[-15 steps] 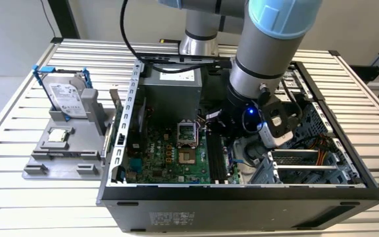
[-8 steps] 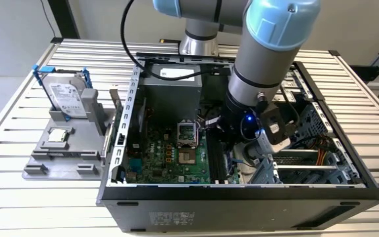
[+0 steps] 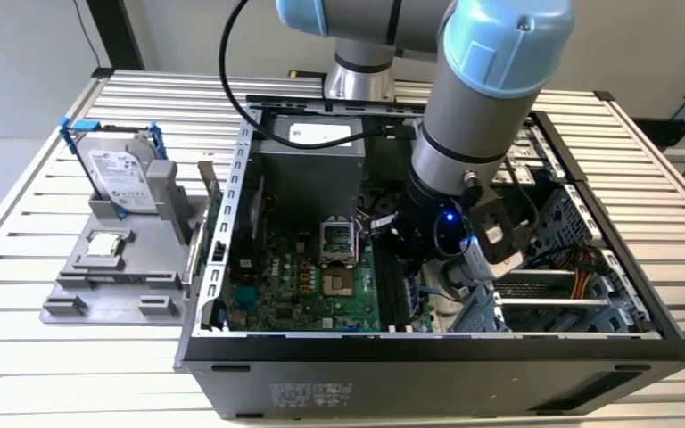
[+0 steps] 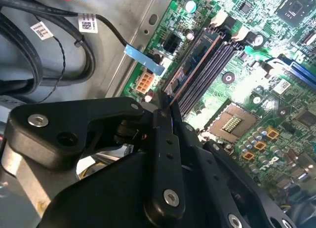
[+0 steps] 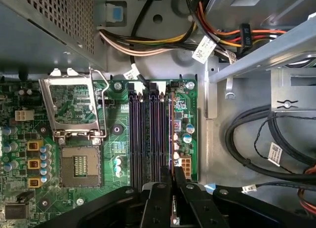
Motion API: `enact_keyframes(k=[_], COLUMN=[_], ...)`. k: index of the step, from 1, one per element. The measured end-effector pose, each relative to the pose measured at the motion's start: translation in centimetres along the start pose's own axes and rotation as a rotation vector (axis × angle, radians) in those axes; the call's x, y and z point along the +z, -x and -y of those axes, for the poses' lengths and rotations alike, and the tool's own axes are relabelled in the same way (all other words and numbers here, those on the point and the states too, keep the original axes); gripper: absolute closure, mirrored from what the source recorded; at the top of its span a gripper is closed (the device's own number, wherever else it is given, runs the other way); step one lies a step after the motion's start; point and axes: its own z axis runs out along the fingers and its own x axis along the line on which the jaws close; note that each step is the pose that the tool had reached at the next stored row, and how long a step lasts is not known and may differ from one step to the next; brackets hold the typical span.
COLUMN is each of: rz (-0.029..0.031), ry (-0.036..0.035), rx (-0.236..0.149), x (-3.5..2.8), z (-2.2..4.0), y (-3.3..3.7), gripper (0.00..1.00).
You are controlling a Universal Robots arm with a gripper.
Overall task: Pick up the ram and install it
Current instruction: 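Pick up the ram and move it above insertion slot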
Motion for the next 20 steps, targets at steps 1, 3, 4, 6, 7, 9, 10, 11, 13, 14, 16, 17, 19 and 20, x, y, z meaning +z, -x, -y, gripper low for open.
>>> enact_keyframes(k=[1, 3, 4, 6, 7, 9, 10, 11, 13, 14, 16, 17, 19, 20], rz=[-0.0002, -0.0003, -0.0004, -0.0005, -0.0008, -0.0013, -0.0015, -0.0016, -0.0019, -0.0019, -0.0019, -0.0019, -0.0022, -0.0023], ry=[0.0, 0.0, 0.0, 0.0, -0.0002, -0.001, -0.0012, -0.0013, -0.0016, -0.0016, -0.002, -0.0024, -0.0034, -0.0041], rx=[-0.004, -0.008, -0.009, -0.011, -0.011, -0.012, -0.016, -0.02, -0.026, -0.026, -0.027, -0.027, -0.027, -0.026], x=[0.0, 0.0, 0.04, 0.19, 0.3, 0.46, 0.51, 0.55, 0.59, 0.6, 0.61, 0.62, 0.64, 0.66], z=[0.0, 0.0, 0.01, 0.01, 0.02, 0.02, 0.03, 0.04, 0.04, 0.04, 0.04, 0.04, 0.04, 0.04], y=[0.0, -0.04, -0.04, -0.05, -0.05, -0.06, -0.07, -0.08, -0.09, -0.11, -0.15, -0.16, -0.18, -0.21], gripper=[1.0, 1.0, 1.0, 1.0, 1.0, 1.0, 1.0, 1.0, 1.0, 1.0, 1.0, 1.0, 1.0, 1.0])
